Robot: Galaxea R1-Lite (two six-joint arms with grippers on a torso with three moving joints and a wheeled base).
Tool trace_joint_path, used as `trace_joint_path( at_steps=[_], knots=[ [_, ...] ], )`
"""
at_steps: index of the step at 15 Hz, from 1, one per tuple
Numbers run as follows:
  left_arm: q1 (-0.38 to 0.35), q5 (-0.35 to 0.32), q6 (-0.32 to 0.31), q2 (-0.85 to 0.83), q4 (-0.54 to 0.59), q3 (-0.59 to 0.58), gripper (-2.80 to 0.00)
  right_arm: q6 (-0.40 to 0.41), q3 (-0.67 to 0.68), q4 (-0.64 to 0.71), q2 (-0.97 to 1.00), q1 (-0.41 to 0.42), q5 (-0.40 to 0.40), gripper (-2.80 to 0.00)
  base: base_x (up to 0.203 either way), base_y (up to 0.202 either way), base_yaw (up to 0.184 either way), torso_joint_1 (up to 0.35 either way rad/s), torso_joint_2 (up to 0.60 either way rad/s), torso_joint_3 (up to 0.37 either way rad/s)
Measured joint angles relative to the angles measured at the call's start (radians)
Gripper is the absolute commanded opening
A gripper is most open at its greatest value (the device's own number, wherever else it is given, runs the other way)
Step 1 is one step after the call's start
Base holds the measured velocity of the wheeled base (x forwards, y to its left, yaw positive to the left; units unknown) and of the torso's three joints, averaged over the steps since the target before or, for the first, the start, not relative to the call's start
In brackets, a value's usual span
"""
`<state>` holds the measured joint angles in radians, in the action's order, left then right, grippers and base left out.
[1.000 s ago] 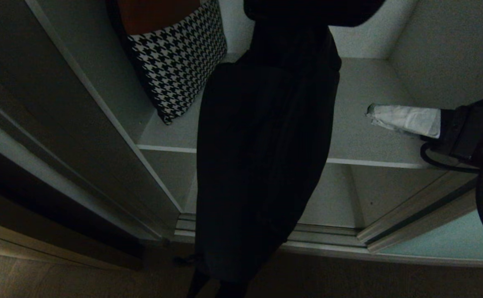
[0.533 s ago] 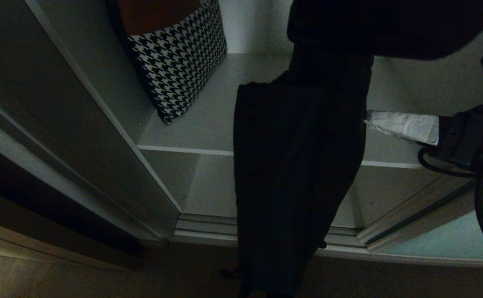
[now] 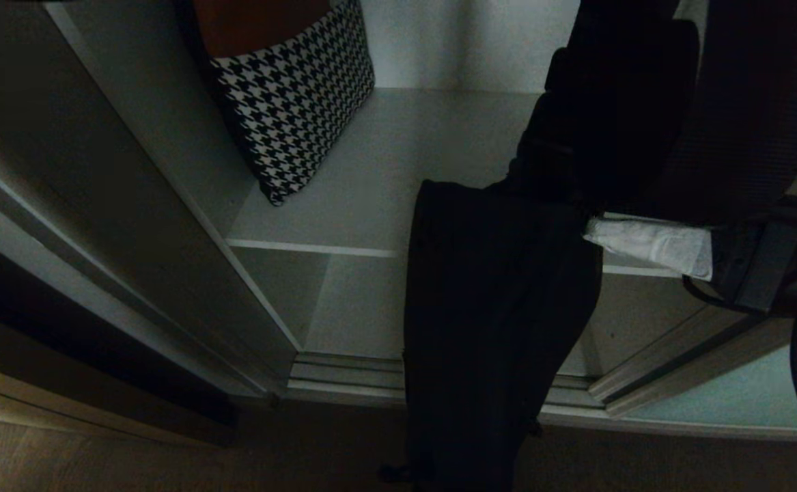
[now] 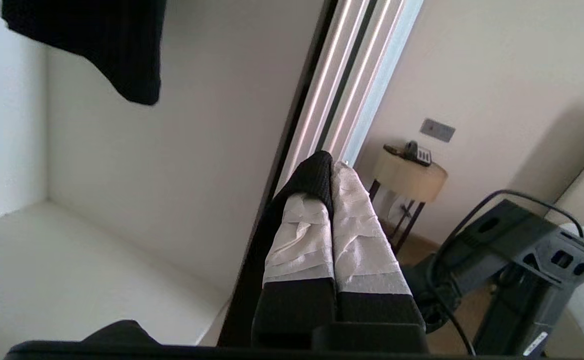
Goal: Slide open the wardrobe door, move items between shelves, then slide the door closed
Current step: Place the bag on the higher shelf
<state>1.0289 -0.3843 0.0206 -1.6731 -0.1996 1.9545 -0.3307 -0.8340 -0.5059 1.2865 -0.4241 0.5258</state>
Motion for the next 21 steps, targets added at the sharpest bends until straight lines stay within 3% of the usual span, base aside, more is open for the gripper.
trace_joint_path(
  at_steps=[3, 9, 13, 16, 21],
  knots=[
    [0.017, 0.003, 0.0, -0.013, -0.001, 0.0, -2.8, 0.077, -0.004, 0.016, 0.034, -0.04, -0.093, 0.0, 0.0, 0.0, 0.0, 0.0, 0.0, 0.0],
    [0.06, 0.005, -0.001, -0.033, 0.002, -0.002, -2.8, 0.091, -0.061, 0.021, 0.077, -0.061, -0.186, 0.0, 0.0, 0.0, 0.0, 0.0, 0.0, 0.0],
    [0.093, 0.019, -0.011, -0.044, 0.005, -0.002, -2.8, 0.138, -0.078, 0.049, 0.088, -0.062, -0.212, 0.0, 0.0, 0.0, 0.0, 0.0, 0.0, 0.0],
    [0.117, 0.021, -0.047, -0.044, 0.004, 0.0, -2.8, 0.141, -0.107, 0.046, 0.105, -0.061, -0.236, 0.0, 0.0, 0.0, 0.0, 0.0, 0.0, 0.0],
    [0.126, 0.025, -0.049, -0.042, -0.001, 0.0, -2.8, 0.136, -0.162, 0.044, 0.16, -0.062, -0.238, 0.0, 0.0, 0.0, 0.0, 0.0, 0.0, 0.0]
  ],
)
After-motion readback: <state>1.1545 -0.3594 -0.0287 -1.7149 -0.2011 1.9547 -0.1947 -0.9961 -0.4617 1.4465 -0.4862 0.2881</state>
